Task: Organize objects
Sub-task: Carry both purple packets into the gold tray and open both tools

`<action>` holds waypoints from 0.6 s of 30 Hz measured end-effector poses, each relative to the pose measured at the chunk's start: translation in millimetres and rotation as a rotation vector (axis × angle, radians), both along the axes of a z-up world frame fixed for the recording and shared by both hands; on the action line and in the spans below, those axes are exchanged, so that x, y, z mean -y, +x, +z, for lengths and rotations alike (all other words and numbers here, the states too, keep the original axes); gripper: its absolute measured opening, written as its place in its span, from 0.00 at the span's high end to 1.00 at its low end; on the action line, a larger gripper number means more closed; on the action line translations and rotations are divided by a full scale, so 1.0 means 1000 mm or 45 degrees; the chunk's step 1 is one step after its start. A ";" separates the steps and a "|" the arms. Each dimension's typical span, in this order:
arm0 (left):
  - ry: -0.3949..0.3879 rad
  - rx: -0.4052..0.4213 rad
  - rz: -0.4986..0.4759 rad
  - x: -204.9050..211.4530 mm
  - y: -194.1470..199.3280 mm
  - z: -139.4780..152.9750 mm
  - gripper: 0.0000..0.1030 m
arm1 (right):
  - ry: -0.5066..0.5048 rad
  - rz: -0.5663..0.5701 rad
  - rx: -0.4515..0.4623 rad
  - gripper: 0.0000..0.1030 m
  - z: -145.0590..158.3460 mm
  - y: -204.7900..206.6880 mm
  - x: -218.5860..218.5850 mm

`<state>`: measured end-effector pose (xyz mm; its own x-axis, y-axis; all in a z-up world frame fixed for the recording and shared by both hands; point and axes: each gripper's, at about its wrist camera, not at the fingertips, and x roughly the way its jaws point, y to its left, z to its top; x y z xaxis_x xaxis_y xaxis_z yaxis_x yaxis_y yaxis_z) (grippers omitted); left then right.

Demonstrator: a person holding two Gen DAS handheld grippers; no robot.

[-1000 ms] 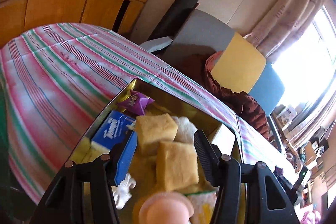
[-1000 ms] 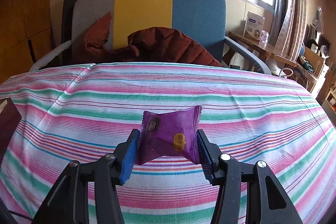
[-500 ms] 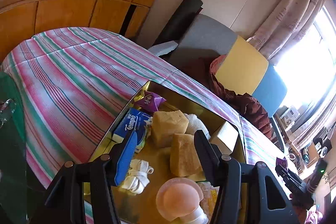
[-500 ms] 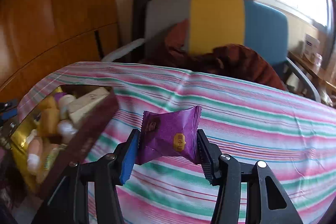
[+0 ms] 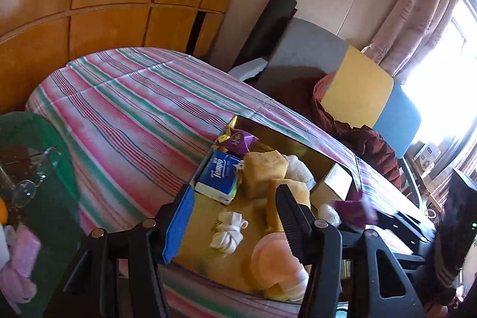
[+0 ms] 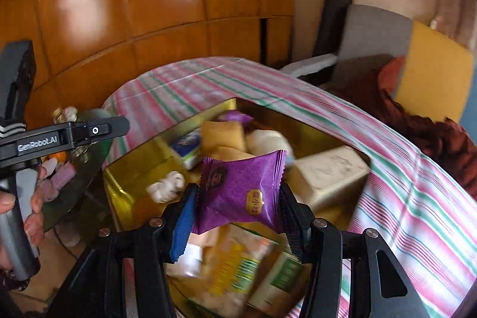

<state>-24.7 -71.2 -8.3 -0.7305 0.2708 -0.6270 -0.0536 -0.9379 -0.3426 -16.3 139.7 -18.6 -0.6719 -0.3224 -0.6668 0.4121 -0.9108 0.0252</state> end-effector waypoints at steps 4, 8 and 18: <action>-0.004 -0.003 0.026 0.009 0.006 0.002 0.44 | 0.038 0.083 0.050 0.47 -0.009 -0.019 0.035; 0.018 0.021 0.033 0.015 0.006 -0.002 0.44 | 0.078 0.111 0.104 0.44 -0.025 -0.034 0.059; 0.037 0.057 0.012 0.007 0.007 -0.008 0.44 | -0.077 -0.023 0.171 0.32 -0.035 -0.025 0.040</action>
